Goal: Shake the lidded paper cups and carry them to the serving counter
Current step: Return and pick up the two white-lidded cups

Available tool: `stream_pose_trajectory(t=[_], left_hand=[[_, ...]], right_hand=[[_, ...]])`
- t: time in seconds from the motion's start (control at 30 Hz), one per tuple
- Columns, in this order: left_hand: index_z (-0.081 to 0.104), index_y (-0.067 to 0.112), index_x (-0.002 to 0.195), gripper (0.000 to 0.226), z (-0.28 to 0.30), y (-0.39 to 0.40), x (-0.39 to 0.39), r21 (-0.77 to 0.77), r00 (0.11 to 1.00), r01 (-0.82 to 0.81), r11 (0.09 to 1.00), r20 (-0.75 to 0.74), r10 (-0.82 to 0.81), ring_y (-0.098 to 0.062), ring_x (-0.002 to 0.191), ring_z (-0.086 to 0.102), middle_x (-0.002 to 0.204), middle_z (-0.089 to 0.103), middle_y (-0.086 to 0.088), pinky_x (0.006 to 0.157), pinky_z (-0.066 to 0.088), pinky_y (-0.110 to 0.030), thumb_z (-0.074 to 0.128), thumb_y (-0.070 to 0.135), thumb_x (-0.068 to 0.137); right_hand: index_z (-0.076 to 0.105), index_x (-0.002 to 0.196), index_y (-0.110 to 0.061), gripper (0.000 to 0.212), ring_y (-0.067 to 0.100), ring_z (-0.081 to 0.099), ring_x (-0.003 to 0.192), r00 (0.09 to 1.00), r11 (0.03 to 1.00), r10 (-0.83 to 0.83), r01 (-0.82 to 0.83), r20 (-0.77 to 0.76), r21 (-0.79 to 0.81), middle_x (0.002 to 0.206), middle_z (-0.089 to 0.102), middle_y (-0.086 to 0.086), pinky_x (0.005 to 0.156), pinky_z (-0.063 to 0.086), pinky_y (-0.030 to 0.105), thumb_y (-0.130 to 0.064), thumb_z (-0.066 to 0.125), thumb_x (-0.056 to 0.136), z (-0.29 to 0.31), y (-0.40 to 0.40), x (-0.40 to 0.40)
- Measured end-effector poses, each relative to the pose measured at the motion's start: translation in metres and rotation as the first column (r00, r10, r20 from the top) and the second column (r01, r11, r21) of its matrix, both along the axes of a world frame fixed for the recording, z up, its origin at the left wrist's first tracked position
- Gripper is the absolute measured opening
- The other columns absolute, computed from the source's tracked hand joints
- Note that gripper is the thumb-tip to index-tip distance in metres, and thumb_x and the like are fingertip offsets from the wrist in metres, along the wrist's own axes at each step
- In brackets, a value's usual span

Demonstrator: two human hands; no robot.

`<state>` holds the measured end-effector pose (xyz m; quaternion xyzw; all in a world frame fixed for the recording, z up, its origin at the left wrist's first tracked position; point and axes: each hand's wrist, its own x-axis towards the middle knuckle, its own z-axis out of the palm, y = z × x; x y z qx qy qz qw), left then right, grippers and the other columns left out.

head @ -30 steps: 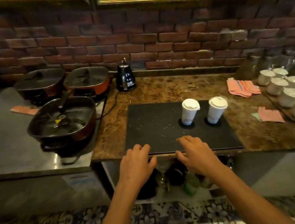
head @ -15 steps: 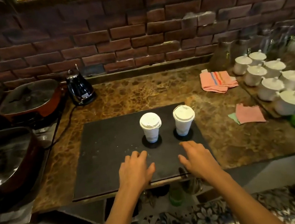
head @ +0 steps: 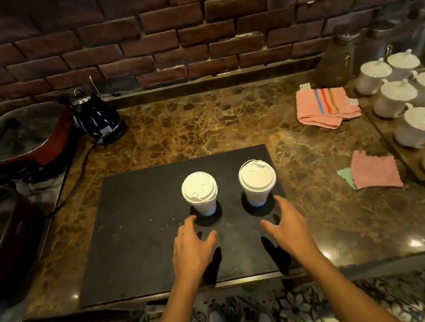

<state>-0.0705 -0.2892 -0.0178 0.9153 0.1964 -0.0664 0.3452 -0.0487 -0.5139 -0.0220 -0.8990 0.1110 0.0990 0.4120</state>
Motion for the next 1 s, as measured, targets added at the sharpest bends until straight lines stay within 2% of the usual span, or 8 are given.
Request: stream_pose_trajectory(t=[0.13, 0.3, 0.43, 0.57, 0.73, 0.83, 0.93, 1.0], left_hand=[[0.036, 0.020, 0.150, 0.086, -0.015, -0.005, 0.024, -0.209, 0.988, -0.130, 0.969, 0.054, 0.144, -0.027, 0.135, 0.048, 0.149, 0.048, -0.008, 0.107, 0.045, -0.045, 0.082, 0.031, 0.078], [0.031, 0.024, 0.149, 0.103, -0.030, -0.012, 0.047, -0.437, 0.959, -0.201, 0.877, 0.095, 0.267, -0.022, 0.138, 0.046, 0.151, 0.046, -0.005, 0.113, 0.041, -0.048, 0.091, 0.021, 0.066], [0.026, 0.030, 0.151, 0.108, -0.033, -0.014, 0.059, -0.529, 0.949, -0.187, 0.828, 0.121, 0.292, -0.017, 0.141, 0.040, 0.154, 0.040, 0.001, 0.117, 0.037, -0.044, 0.091, 0.021, 0.065], [0.028, 0.027, 0.149, 0.106, -0.032, -0.013, 0.071, -0.564, 0.939, -0.171, 0.808, 0.155, 0.307, -0.015, 0.136, 0.043, 0.148, 0.044, 0.000, 0.116, 0.036, -0.038, 0.091, 0.010, 0.065], [0.033, 0.016, 0.145, 0.100, -0.030, -0.014, 0.082, -0.568, 0.937, -0.177, 0.804, 0.152, 0.314, -0.016, 0.131, 0.048, 0.142, 0.050, -0.004, 0.110, 0.037, -0.026, 0.090, 0.003, 0.065], [0.035, 0.011, 0.142, 0.097, -0.030, -0.014, 0.084, -0.547, 0.938, -0.167, 0.820, 0.168, 0.304, -0.014, 0.126, 0.050, 0.138, 0.052, -0.005, 0.101, 0.036, -0.015, 0.091, 0.002, 0.064], [0.036, 0.011, 0.141, 0.095, -0.029, -0.012, 0.086, -0.552, 0.935, -0.181, 0.814, 0.161, 0.317, -0.015, 0.124, 0.052, 0.134, 0.053, -0.003, 0.103, 0.038, -0.021, 0.091, 0.002, 0.064], [0.037, 0.013, 0.140, 0.092, -0.026, -0.011, 0.087, -0.561, 0.934, -0.189, 0.806, 0.151, 0.324, -0.015, 0.123, 0.052, 0.132, 0.054, -0.002, 0.101, 0.039, -0.023, 0.090, 0.003, 0.066]], right_hand=[[0.027, 0.154, -0.013, 0.096, 0.025, 0.041, 0.141, 0.984, 0.960, -0.178, 0.178, -0.017, 0.217, 0.155, 0.040, 0.010, 0.112, 0.038, 0.041, -0.023, 0.084, 0.077, -0.002, 0.000, 0.016], [0.023, 0.153, -0.027, 0.108, 0.016, 0.037, 0.144, 0.988, 0.923, -0.151, 0.145, -0.013, 0.357, 0.158, 0.037, -0.001, 0.117, 0.035, 0.046, -0.034, 0.087, 0.066, -0.018, 0.002, 0.038], [0.031, 0.140, -0.036, 0.093, 0.002, 0.042, 0.131, 0.990, 0.904, -0.135, 0.106, 0.042, 0.415, 0.142, 0.044, -0.013, 0.108, 0.036, 0.016, -0.011, 0.087, 0.071, -0.018, 0.011, 0.052], [0.031, 0.143, -0.020, 0.091, 0.002, 0.047, 0.124, 0.984, 0.878, -0.156, 0.099, 0.084, 0.469, 0.137, 0.046, -0.006, 0.089, 0.035, -0.005, 0.004, 0.083, 0.071, -0.019, 0.016, 0.063], [0.038, 0.136, -0.015, 0.087, -0.021, 0.052, 0.109, 0.969, 0.851, -0.206, 0.110, 0.133, 0.514, 0.126, 0.054, -0.010, 0.090, 0.038, -0.001, 0.018, 0.079, 0.067, -0.019, 0.020, 0.077], [0.042, 0.132, -0.024, 0.087, -0.016, 0.056, 0.110, 0.967, 0.851, -0.218, 0.122, 0.133, 0.510, 0.124, 0.058, -0.007, 0.093, 0.042, 0.004, 0.016, 0.082, 0.065, -0.020, 0.021, 0.083], [0.045, 0.135, -0.031, 0.090, 0.009, 0.060, 0.120, 0.972, 0.854, -0.198, 0.110, 0.123, 0.508, 0.126, 0.063, 0.001, 0.105, 0.050, 0.036, 0.000, 0.086, 0.061, -0.017, 0.019, 0.085], [0.044, 0.140, -0.022, 0.091, 0.015, 0.059, 0.123, 0.973, 0.853, -0.194, 0.103, 0.128, 0.512, 0.131, 0.061, 0.006, 0.109, 0.047, 0.037, -0.004, 0.085, 0.060, -0.015, 0.019, 0.087]])
